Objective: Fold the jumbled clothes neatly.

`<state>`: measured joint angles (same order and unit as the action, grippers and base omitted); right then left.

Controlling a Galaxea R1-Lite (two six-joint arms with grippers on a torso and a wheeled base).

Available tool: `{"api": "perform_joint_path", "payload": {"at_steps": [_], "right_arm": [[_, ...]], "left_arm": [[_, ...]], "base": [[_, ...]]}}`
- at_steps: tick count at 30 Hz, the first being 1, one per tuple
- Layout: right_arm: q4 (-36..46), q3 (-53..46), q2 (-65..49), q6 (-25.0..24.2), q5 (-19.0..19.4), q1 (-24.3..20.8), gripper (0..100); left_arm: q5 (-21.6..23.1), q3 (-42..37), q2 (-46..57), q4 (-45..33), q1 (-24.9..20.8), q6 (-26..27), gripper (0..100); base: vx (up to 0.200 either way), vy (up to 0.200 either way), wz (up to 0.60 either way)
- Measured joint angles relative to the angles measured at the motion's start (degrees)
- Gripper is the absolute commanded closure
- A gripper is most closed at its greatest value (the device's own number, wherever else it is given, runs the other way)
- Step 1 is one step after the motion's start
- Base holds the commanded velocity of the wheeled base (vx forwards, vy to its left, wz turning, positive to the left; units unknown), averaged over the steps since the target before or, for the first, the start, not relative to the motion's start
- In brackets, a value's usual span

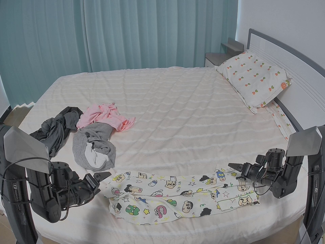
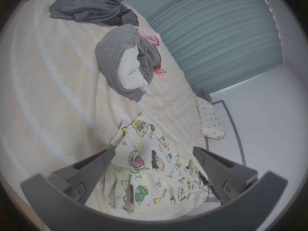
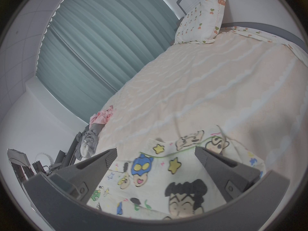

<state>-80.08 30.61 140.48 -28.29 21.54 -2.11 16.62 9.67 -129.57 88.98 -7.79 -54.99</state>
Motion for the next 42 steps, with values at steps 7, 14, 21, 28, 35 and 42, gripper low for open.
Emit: {"api": "perform_joint_path", "payload": {"at_steps": [7,14,21,28,35,42], "right_arm": [[-2.5,0.1,0.0,0.4,-0.1,0.6,0],[-8.8,-3.3,-1.3,0.0,-0.1,-0.7,0],[-8.9,-4.2,-1.6,0.1,-0.1,-1.5,0],[-8.9,-4.2,-1.6,0.2,-0.1,-1.6,0],[-8.9,-4.2,-1.5,0.2,0.0,-1.7,0],[-8.9,-4.3,-1.3,0.3,0.0,-1.7,0]], "left_arm": [[-2.3,0.1,-1.5,0.0,-1.3,3.7,0],[-4.4,-1.4,-3.7,0.0,-3.4,10.4,0],[-3.2,-6.1,-4.5,0.0,-5.6,22.9,0],[-11.7,-5.3,-6.1,0.0,-10.7,24.4,0],[-15.9,-2.9,-8.9,0.0,-15.2,24.6,100],[-20.0,-1.9,-11.1,0.0,-15.8,24.4,100]], "base": [[0.0,0.0,0.0],[0.0,0.0,0.0],[0.0,0.0,0.0],[0.0,0.0,0.0],[0.0,0.0,0.0],[0.0,0.0,0.0]]}}
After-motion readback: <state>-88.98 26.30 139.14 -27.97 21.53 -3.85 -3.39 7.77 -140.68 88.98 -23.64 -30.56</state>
